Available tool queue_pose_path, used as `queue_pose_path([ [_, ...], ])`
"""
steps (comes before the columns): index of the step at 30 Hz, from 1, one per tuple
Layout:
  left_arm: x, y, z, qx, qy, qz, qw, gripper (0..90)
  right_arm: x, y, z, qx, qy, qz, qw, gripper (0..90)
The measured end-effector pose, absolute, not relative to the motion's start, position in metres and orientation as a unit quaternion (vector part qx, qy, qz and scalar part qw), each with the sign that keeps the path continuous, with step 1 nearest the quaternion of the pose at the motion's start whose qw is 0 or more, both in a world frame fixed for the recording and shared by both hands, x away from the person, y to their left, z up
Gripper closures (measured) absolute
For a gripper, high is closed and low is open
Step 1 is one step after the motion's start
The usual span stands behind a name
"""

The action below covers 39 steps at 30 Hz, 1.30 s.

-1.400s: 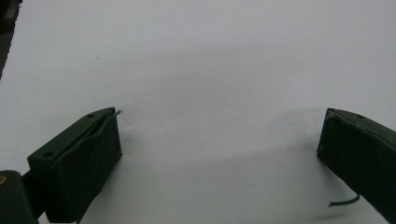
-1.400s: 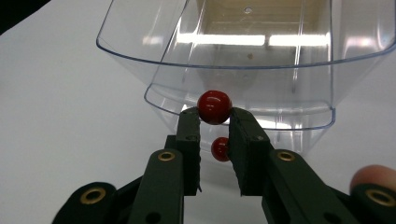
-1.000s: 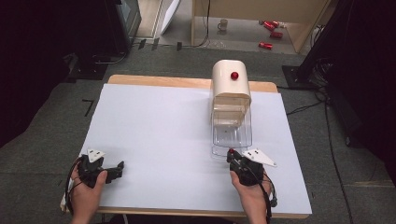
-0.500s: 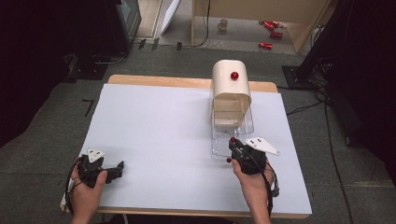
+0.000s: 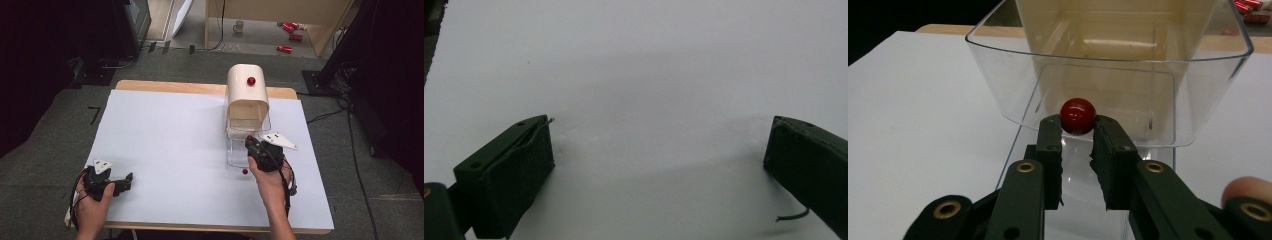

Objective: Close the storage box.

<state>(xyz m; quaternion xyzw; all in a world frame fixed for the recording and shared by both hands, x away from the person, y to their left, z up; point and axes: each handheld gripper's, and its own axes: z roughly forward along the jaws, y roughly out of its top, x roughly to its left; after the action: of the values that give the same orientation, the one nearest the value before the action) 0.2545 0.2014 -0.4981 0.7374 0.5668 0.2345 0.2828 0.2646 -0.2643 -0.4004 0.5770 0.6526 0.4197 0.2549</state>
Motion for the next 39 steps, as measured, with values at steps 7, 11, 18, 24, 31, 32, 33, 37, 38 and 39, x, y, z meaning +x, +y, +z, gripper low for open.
queue_pose_path([
  [7, 0.255, 0.201, -0.498, 0.738, 0.567, 0.234, 0.283, 0.0, 0.278, -0.263, -0.401, 0.580, 0.651, 0.416, 0.257, 75.3],
  [11, 0.255, 0.201, -0.498, 0.737, 0.567, 0.235, 0.283, 0.0, 0.286, -0.262, -0.400, 0.581, 0.651, 0.414, 0.261, 75.3],
  [18, 0.255, 0.201, -0.498, 0.737, 0.567, 0.234, 0.283, 0.0, 0.296, -0.262, -0.401, 0.586, 0.647, 0.414, 0.259, 75.3],
  [24, 0.255, 0.201, -0.498, 0.737, 0.567, 0.235, 0.283, 0.0, 0.306, -0.261, -0.403, 0.587, 0.644, 0.413, 0.264, 75.6],
  [31, 0.255, 0.202, -0.498, 0.738, 0.567, 0.234, 0.282, 0.0, 0.316, -0.261, -0.410, 0.597, 0.641, 0.403, 0.265, 76.7],
  [32, 0.255, 0.201, -0.498, 0.738, 0.567, 0.234, 0.282, 0.0, 0.318, -0.261, -0.412, 0.599, 0.640, 0.402, 0.264, 76.5],
  [33, 0.255, 0.201, -0.498, 0.738, 0.567, 0.234, 0.283, 0.0, 0.320, -0.261, -0.413, 0.600, 0.637, 0.405, 0.265, 76.3],
  [37, 0.255, 0.201, -0.498, 0.738, 0.567, 0.234, 0.283, 0.0, 0.324, -0.262, -0.415, 0.601, 0.634, 0.407, 0.267, 75.6],
  [38, 0.255, 0.201, -0.498, 0.738, 0.567, 0.234, 0.283, 0.0, 0.325, -0.263, -0.415, 0.601, 0.633, 0.408, 0.268, 75.3],
  [39, 0.255, 0.201, -0.498, 0.738, 0.567, 0.234, 0.282, 0.0, 0.326, -0.263, -0.415, 0.601, 0.633, 0.408, 0.268, 75.1],
])
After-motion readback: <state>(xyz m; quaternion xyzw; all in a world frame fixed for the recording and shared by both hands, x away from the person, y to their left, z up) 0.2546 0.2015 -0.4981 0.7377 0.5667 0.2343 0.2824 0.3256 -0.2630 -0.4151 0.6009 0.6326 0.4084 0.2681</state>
